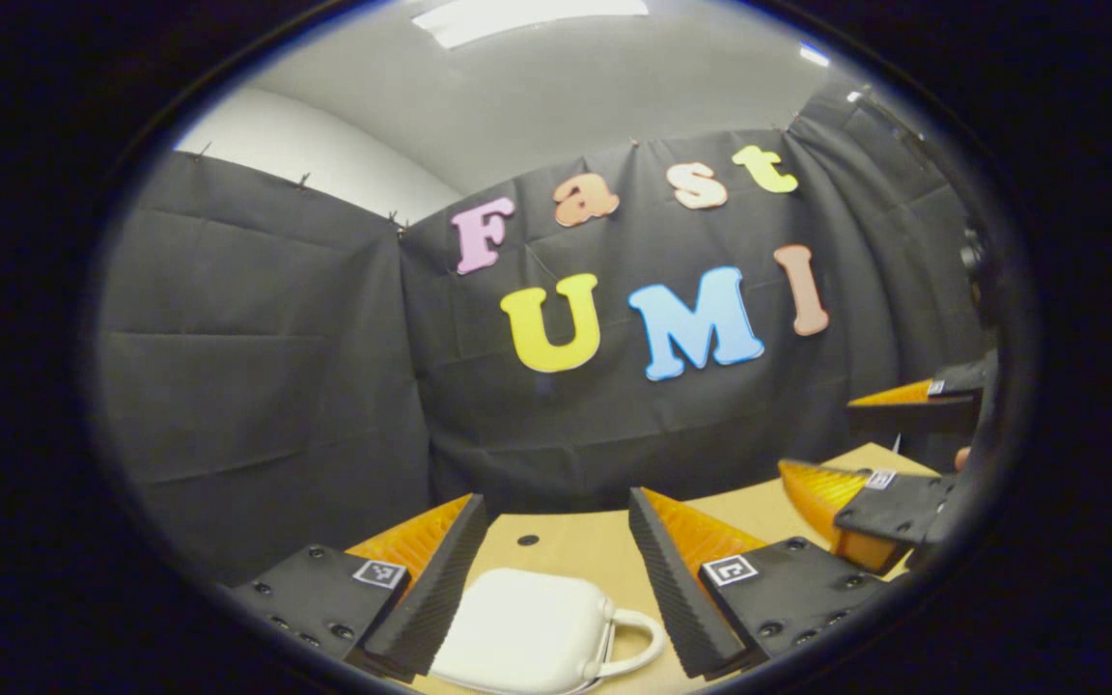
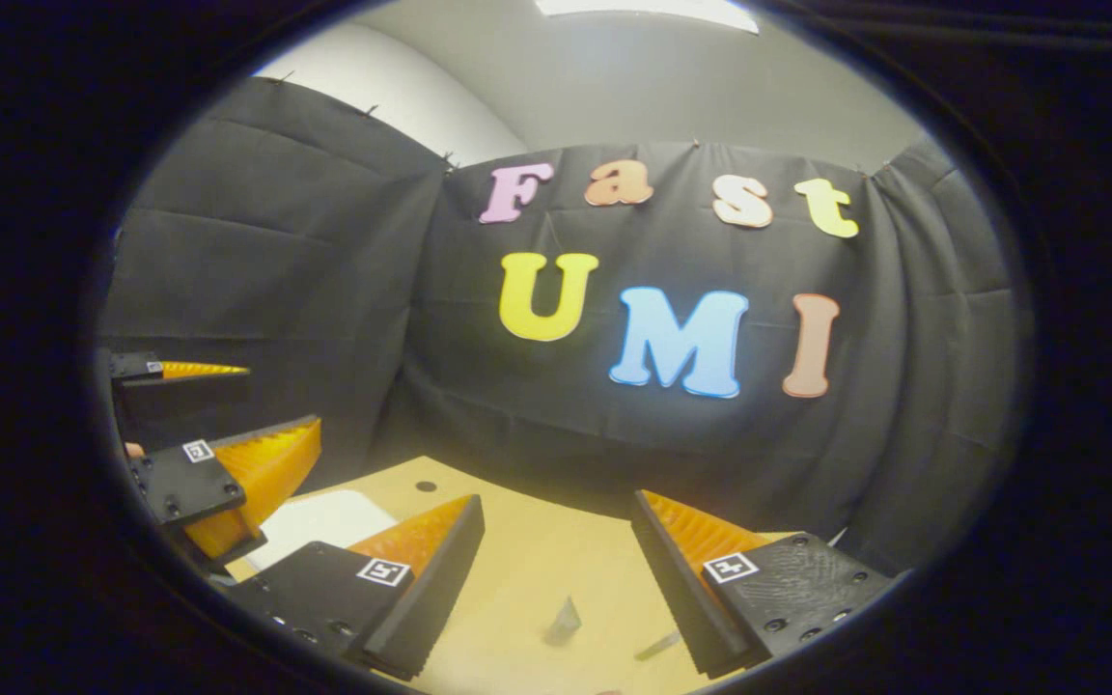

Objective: First open the suitcase, pack the skin care products into it, and then close the suitcase.

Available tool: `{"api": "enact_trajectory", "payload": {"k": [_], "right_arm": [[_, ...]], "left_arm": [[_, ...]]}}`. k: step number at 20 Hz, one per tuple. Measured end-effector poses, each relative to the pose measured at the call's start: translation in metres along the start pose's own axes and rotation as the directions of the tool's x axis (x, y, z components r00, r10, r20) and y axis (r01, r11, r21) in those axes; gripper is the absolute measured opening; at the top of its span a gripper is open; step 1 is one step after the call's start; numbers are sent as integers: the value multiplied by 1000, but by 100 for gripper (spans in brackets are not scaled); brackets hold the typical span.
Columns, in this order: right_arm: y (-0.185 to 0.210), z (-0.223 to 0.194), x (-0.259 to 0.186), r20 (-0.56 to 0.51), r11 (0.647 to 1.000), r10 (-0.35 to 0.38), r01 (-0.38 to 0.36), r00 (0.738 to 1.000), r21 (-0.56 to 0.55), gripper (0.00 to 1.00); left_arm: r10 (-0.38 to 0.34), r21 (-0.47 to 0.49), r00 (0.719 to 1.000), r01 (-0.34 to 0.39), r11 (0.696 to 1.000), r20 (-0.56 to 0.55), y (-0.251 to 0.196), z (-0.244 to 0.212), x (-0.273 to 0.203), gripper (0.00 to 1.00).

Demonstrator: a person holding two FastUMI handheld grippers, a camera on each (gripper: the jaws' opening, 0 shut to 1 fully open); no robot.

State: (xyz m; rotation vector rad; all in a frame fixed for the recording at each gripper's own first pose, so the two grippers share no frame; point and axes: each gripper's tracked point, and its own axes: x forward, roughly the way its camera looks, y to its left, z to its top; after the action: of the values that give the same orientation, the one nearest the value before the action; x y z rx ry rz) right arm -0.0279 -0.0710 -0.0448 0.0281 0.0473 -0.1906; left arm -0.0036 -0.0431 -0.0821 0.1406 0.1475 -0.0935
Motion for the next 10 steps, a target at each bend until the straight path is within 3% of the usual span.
{"api": "enact_trajectory", "payload": {"k": [3,5,8,10], "right_arm": [[-41,-16,-13,-35,995,-98,98,995,-11,94],[-63,-28,-22,-70,988,-153,153,986,0,94],[-95,-41,-41,-119,971,-236,239,964,12,94],[-116,-48,-54,-148,956,-287,292,947,14,93]], "left_arm": [[-66,28,987,71,997,-144,-30,-70,11,95],[-104,18,962,112,994,-253,-50,-118,23,95],[-151,0,902,165,986,-404,-81,-189,42,96],[-162,0,843,189,982,-513,-100,-236,55,96]]}}
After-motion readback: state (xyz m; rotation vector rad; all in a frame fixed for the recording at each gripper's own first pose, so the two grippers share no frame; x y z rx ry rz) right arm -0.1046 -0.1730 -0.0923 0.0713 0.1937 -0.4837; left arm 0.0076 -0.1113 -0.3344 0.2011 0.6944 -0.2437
